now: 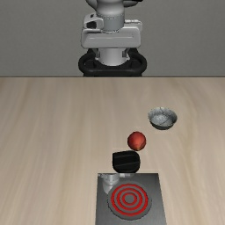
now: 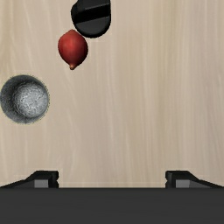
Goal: Pick up the onion and place it on the akita black bowl with the stove turned on
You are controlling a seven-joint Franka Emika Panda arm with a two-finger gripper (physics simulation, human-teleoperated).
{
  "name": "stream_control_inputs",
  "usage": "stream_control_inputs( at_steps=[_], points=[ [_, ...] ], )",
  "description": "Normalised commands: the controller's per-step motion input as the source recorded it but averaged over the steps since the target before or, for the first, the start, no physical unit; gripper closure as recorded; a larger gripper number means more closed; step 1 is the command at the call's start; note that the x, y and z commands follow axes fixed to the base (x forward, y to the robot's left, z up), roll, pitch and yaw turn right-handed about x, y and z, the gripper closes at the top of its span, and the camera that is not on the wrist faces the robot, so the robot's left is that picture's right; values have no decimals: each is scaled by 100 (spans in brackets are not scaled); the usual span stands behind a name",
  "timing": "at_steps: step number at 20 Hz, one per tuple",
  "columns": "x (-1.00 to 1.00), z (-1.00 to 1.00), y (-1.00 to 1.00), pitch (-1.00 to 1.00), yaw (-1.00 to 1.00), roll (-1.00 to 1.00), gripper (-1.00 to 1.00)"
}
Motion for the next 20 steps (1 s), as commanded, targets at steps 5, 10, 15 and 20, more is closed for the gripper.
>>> stream_control_inputs(
  at_steps=[5,10,15,20],
  points=[
    [100,0,0,0,0,0,-100],
    [100,0,0,0,0,0,-100],
    [80,0,20,0,0,0,-100],
    [0,0,100,0,0,0,-100]
  ],
)
